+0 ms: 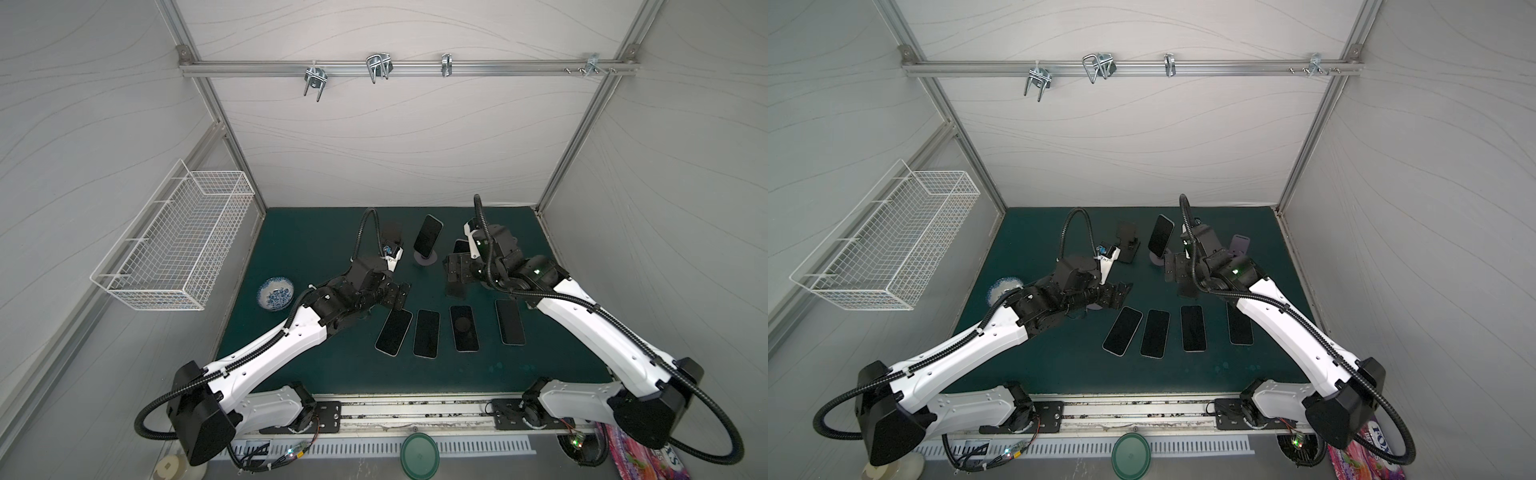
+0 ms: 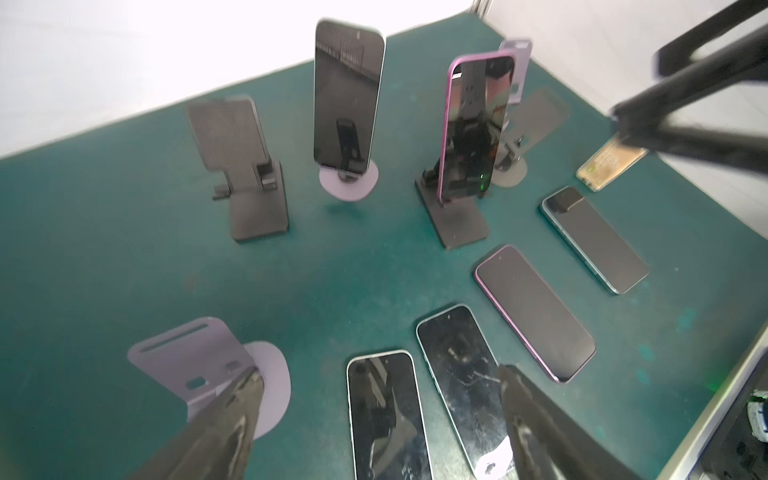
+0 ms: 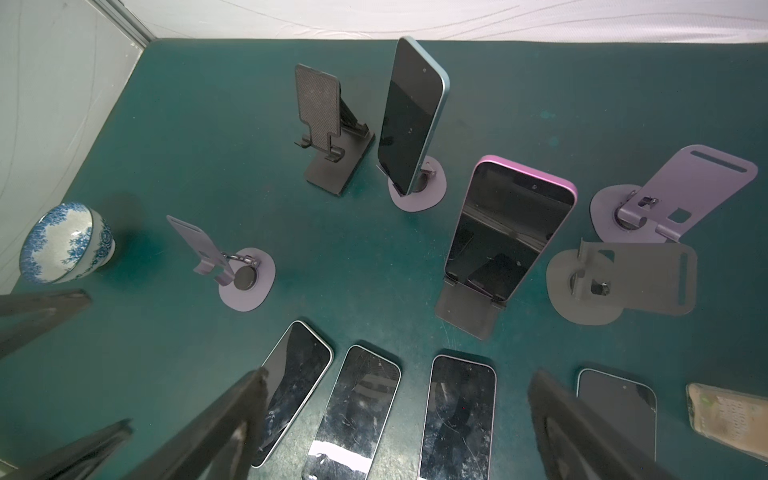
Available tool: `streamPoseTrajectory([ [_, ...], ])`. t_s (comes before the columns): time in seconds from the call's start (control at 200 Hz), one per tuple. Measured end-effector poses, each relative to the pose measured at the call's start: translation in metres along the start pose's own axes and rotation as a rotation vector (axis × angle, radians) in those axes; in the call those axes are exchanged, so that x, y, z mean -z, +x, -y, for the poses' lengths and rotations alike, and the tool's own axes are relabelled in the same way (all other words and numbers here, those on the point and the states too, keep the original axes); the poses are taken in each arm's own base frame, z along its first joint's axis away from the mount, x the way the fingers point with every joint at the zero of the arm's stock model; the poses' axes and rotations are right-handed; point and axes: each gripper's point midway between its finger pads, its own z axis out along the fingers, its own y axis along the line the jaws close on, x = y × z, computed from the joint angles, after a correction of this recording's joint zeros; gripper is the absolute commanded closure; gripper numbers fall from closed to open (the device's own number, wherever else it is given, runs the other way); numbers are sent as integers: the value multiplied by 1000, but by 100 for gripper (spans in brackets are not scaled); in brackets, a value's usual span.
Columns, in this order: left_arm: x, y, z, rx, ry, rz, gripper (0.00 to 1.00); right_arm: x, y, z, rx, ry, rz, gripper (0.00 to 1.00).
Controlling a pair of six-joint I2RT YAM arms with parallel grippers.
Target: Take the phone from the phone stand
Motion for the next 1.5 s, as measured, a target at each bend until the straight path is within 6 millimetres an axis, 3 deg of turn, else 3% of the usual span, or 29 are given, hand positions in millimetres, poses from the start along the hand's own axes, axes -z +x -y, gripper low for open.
streamPoseTrajectory([
  [0.45, 21, -19, -3, -140, -9, 130, 6, -33, -5, 35, -86, 66, -62, 3],
  [0.68, 14, -11, -1, -161, 29, 133, 6, -37, -12, 42, -100, 106, -45, 6],
  [0.87, 6, 0, 5, -150, 83, 123, 1, -48, -8, 49, -122, 156, -61, 1],
  [1.5, -6, 4, 18, -142, 157, 104, 1, -67, 0, 59, -164, 214, -61, 1],
])
